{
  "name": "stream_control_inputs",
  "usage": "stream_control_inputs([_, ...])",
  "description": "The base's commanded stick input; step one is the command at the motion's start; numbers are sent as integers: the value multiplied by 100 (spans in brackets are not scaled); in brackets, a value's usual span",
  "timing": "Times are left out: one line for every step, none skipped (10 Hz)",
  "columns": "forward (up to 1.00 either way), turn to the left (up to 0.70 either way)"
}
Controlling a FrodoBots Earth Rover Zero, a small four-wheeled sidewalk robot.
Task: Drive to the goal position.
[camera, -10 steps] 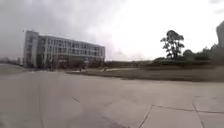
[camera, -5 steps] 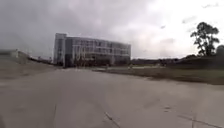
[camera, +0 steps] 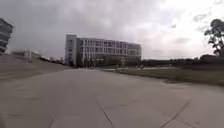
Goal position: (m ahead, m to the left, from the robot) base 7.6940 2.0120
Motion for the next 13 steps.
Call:
stream_control_inputs([70, 0])
stream_control_inputs([70, 0])
stream_control_inputs([70, 0])
stream_control_inputs([70, 0])
stream_control_inputs([70, 0])
stream_control_inputs([70, 3])
stream_control_inputs([70, 20])
stream_control_inputs([70, 31])
stream_control_inputs([70, 35])
stream_control_inputs([70, 35])
stream_control_inputs([70, 35])
stream_control_inputs([70, 35])
stream_control_inputs([70, 20])
